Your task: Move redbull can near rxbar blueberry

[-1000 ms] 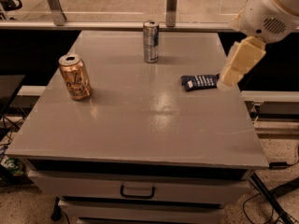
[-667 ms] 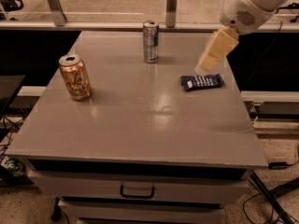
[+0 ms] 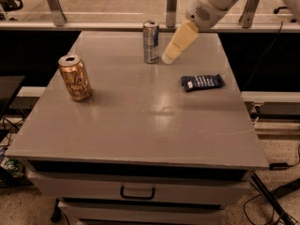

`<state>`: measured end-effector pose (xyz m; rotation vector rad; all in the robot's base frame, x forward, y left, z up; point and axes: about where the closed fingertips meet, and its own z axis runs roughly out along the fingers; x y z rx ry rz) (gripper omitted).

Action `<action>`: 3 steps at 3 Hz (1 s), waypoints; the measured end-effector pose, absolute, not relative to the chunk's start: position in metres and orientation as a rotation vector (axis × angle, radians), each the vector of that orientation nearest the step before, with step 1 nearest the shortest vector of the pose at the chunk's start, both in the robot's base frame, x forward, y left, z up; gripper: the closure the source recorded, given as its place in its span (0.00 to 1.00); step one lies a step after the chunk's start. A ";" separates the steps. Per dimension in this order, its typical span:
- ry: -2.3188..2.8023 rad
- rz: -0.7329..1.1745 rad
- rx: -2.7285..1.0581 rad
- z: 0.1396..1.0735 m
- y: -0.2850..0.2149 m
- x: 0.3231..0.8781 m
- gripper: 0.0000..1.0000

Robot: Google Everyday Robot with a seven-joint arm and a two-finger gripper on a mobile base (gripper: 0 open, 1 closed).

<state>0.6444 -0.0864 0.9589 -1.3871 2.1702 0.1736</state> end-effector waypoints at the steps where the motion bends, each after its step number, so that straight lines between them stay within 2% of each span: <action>1: 2.183 0.208 -1.343 0.947 -0.062 0.668 0.00; 3: 2.179 0.213 -1.192 0.927 -0.032 0.736 0.00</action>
Offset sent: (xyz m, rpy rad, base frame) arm 0.0943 0.0566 -0.0358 0.0785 -0.0421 -0.1293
